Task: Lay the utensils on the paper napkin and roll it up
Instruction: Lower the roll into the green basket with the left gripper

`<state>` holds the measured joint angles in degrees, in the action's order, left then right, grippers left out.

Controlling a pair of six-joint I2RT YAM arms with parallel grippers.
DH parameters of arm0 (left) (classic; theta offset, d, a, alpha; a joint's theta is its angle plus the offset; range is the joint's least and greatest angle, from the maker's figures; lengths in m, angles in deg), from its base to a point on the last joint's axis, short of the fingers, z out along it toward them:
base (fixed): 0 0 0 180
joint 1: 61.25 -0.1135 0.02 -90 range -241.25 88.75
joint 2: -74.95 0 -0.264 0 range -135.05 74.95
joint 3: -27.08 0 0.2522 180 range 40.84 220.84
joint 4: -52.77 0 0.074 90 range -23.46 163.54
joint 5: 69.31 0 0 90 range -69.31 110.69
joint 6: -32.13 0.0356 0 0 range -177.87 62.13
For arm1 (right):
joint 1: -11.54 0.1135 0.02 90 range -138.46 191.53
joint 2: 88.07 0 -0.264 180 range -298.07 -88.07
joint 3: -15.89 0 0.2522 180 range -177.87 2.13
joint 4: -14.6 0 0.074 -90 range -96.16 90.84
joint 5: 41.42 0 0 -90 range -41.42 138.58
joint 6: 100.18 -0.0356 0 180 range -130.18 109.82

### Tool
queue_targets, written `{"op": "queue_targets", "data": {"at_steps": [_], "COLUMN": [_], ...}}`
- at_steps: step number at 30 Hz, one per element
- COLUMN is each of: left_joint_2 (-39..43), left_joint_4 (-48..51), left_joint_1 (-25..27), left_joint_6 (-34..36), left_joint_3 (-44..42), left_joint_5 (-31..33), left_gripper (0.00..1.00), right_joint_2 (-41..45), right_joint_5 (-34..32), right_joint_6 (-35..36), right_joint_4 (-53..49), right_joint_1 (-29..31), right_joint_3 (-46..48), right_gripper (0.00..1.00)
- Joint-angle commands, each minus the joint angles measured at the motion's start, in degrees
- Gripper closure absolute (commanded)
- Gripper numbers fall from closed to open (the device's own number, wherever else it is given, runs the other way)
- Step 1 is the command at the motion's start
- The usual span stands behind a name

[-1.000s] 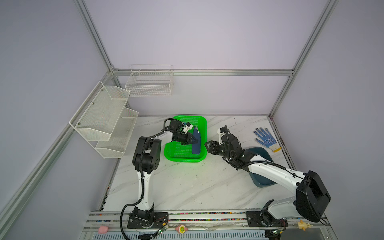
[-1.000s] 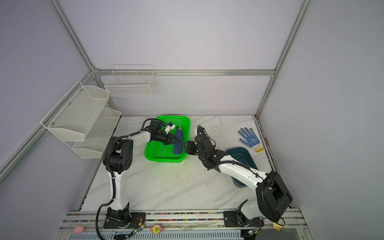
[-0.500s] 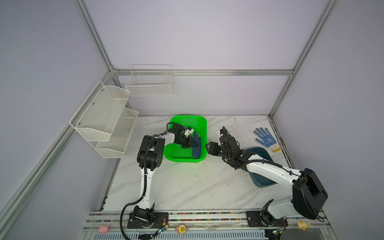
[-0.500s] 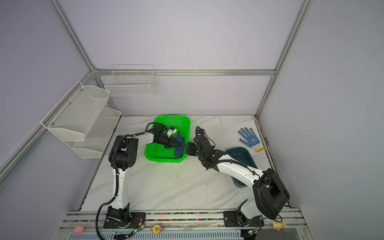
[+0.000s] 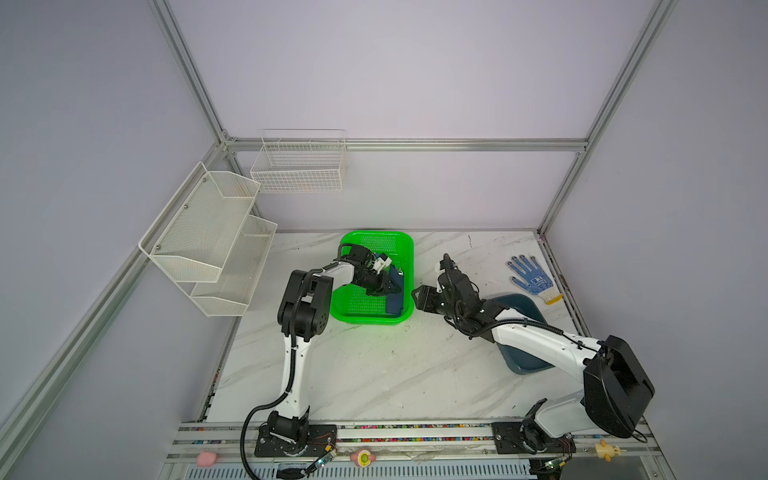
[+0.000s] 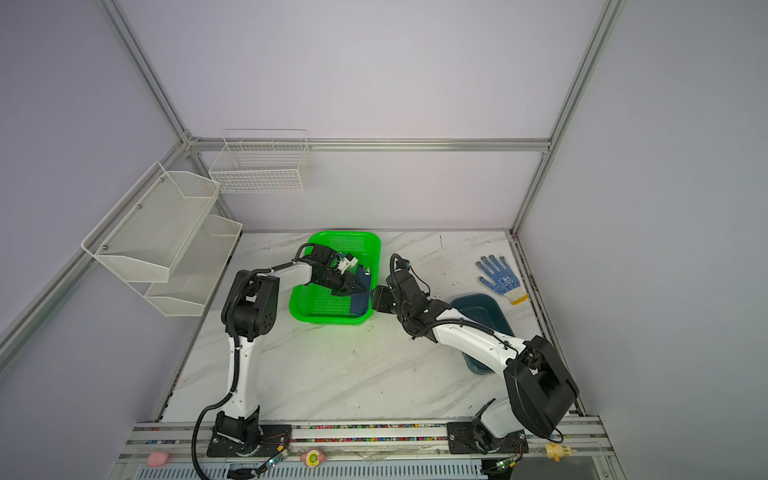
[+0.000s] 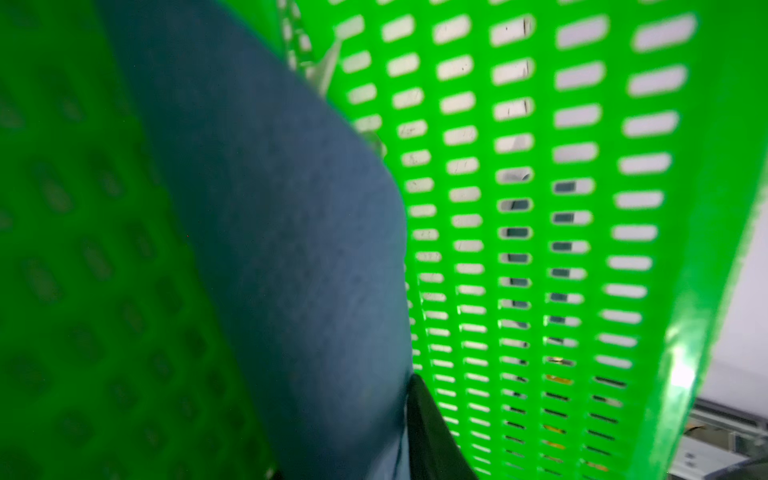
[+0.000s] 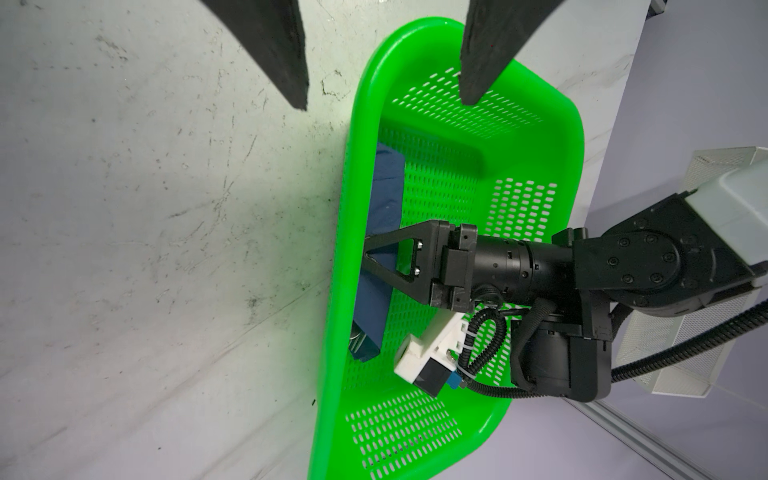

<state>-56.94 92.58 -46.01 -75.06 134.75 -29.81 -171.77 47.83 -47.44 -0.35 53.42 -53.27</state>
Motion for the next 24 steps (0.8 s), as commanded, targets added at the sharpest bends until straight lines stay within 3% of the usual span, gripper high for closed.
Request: {"op": "queue_targets", "data": {"at_steps": [1,14,19,24], "left_joint_2": [-0.82,7.42,10.73,11.79], "left_joint_4": [4.45,5.77,5.45,5.16], "left_joint_1": [0.31,1.19,1.28,1.28], "left_joint_6": [1.80,1.53,1.06,0.18], "left_joint_3": [3.08,2.46,2.29,2.28], "left_joint_5": [6.58,18.11,22.82,29.43], "left_gripper": [0.61,0.29,0.22,0.26], "right_joint_2": [0.54,2.90,3.87,3.67], "right_joint_5": [-1.40,-1.90,-1.86,-1.45], "right_joint_6": [-0.69,-1.37,-1.50,-1.58], "right_joint_4": [-1.34,-2.33,-2.20,-2.10], "right_joint_1": [-0.15,-0.14,-0.14,-0.14], "right_joint_3": [-0.94,-0.74,-0.67,-0.85], "right_gripper": [0.40,0.40,0.40,0.40]}}
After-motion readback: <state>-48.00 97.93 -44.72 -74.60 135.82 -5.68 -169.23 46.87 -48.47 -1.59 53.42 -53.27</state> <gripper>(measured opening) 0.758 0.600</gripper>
